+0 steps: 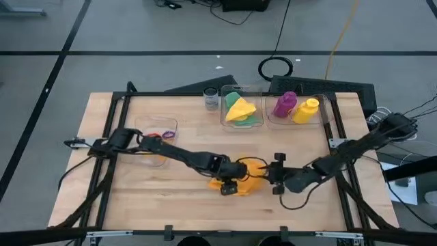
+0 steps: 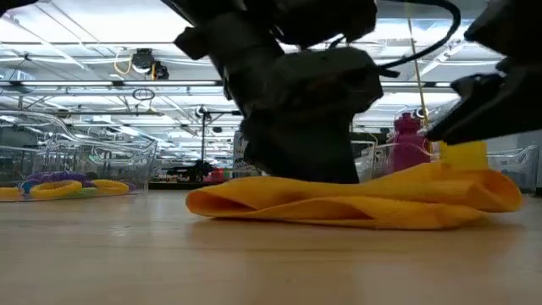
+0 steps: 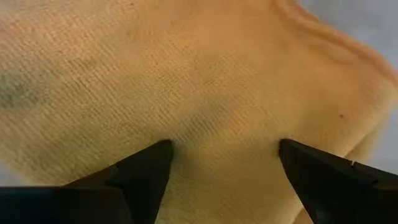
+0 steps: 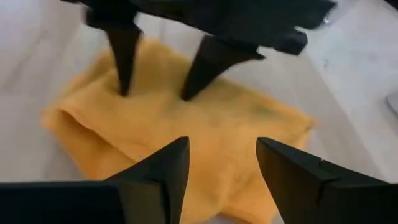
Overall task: Pick & Place Sports Items
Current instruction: Fold the orange towel, then put the orange towel into the top left transparent bin
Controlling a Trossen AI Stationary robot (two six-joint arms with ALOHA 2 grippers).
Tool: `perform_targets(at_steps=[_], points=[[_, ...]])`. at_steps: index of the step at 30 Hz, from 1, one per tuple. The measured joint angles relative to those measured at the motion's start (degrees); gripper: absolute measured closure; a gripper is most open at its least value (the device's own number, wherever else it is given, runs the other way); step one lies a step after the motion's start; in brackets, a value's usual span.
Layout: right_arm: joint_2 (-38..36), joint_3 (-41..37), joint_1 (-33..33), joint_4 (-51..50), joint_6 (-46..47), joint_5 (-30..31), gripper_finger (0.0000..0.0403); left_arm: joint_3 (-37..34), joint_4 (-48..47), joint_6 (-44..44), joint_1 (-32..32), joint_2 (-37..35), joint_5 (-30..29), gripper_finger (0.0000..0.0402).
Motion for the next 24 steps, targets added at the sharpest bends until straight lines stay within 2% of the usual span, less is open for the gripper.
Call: perform_targets(at_steps=[11,18,24], points=[[6.6,0.0,-4.6,6.3,-2.8,-11.8,0.0264,0.0,-0.4,-0.1,-1.5,-1.5,-1.3,0.0149],[9.0,0.0,-4.7,3.5,-3.3,-10.0,0.0264,0.0,-1.0,0.2,-0.5,-5.8,-1.8,0.0149],[9.9,0.0,-5.2,-0.4,-1.6,-8.7,0.0264,0.0,-5.0,0.1,0.2,-9.7,-5.9,0.0149]])
